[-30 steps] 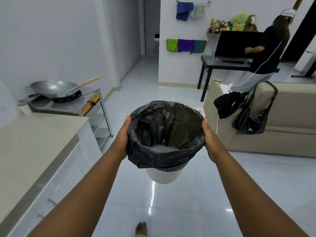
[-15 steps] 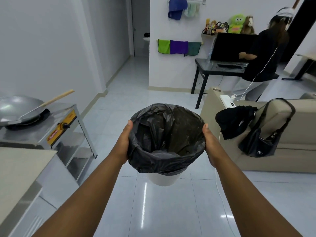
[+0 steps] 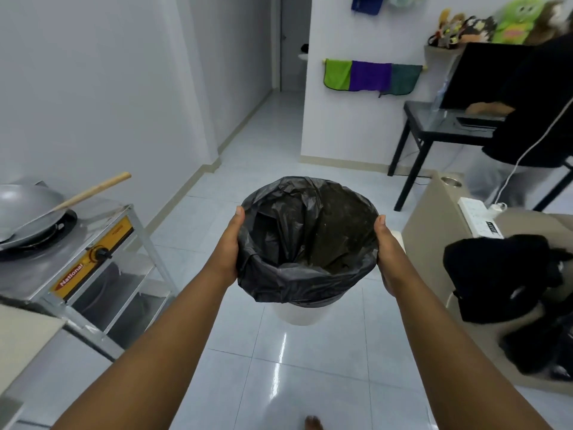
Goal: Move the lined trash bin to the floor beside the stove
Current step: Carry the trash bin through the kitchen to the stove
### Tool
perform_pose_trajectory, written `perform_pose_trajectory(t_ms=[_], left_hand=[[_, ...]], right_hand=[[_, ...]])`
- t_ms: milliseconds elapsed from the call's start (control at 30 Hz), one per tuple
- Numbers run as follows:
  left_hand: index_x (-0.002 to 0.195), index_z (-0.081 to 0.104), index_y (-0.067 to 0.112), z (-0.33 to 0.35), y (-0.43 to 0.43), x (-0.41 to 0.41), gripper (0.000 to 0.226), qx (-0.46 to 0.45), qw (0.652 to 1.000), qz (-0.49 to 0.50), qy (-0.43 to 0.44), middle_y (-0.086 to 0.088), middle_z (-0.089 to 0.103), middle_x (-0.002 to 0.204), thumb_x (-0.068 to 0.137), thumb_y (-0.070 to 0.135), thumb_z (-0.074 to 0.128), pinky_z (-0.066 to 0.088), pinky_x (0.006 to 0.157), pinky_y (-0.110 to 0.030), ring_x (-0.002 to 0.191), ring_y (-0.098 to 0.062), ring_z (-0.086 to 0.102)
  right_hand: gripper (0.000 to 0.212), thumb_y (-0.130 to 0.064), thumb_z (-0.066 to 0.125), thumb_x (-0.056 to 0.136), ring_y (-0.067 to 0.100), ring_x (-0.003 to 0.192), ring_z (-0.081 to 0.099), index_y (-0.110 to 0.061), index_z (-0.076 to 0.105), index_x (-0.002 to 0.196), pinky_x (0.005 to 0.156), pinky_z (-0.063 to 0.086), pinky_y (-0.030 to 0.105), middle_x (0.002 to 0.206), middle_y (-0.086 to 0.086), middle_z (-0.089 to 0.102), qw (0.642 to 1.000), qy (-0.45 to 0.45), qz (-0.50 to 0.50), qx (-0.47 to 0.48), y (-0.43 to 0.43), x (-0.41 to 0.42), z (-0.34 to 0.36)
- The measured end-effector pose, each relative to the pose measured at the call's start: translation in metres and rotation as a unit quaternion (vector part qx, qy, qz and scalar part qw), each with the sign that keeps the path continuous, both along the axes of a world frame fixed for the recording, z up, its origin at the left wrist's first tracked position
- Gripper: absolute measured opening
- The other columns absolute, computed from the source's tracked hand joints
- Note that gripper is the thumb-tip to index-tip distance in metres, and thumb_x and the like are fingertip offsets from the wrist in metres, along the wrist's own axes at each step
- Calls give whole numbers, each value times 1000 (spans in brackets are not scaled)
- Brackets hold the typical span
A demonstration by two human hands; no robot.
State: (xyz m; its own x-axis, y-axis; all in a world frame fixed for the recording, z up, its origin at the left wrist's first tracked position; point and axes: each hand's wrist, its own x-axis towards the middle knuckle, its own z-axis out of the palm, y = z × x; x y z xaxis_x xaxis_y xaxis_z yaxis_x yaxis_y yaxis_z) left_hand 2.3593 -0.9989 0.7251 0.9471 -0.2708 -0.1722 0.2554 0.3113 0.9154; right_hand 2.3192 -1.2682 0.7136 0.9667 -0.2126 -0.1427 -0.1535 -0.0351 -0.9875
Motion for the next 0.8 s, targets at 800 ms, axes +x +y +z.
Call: perform_pose_trajectory(t_ms=[800], left_hand=[[124, 63, 21, -24, -18, 456, 59, -41, 992, 116, 16, -5, 72, 120, 94, 61, 32, 52, 91, -39, 111, -23, 67]], right_hand=[[79, -75, 27, 82, 20, 139, 40, -33, 36, 148, 110, 33, 37, 153, -2, 41, 995, 21, 88, -28, -22, 499, -4]])
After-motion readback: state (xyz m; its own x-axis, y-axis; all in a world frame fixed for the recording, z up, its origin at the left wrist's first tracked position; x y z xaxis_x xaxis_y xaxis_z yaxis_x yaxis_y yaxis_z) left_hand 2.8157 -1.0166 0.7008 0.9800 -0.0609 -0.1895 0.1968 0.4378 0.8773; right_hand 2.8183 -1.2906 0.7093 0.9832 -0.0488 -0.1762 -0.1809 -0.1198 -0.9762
